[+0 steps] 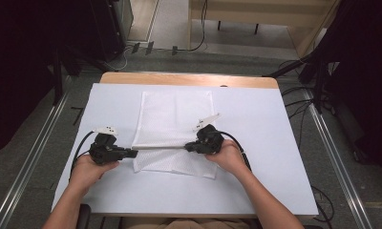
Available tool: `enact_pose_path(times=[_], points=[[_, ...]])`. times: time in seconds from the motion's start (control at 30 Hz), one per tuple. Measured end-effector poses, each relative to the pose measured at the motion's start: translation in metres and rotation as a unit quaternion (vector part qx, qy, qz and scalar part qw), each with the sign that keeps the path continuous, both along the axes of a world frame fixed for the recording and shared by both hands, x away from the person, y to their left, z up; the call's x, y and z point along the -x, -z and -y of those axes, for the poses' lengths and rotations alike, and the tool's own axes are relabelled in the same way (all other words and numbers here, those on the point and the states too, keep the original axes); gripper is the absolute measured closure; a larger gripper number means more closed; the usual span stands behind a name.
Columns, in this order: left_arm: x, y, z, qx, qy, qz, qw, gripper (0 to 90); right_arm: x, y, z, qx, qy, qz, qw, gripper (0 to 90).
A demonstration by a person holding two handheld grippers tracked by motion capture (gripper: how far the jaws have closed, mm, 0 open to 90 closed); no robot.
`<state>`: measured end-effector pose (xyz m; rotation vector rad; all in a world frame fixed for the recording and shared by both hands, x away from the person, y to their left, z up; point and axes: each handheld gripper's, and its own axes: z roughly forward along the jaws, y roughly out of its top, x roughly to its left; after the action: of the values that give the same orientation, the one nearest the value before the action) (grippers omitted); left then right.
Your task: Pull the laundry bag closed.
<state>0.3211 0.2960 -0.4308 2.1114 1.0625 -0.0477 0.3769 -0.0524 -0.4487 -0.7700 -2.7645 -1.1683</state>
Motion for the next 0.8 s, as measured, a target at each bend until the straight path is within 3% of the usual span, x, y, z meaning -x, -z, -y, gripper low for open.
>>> enact_pose_path(times=[0.8], points=[[0.0, 0.0, -0.004, 0.0, -0.004, -0.002, 1.0, 88.4, 0.003, 0.004, 0.026, 0.004, 0.014, -0.004, 0.9999, 88.4]])
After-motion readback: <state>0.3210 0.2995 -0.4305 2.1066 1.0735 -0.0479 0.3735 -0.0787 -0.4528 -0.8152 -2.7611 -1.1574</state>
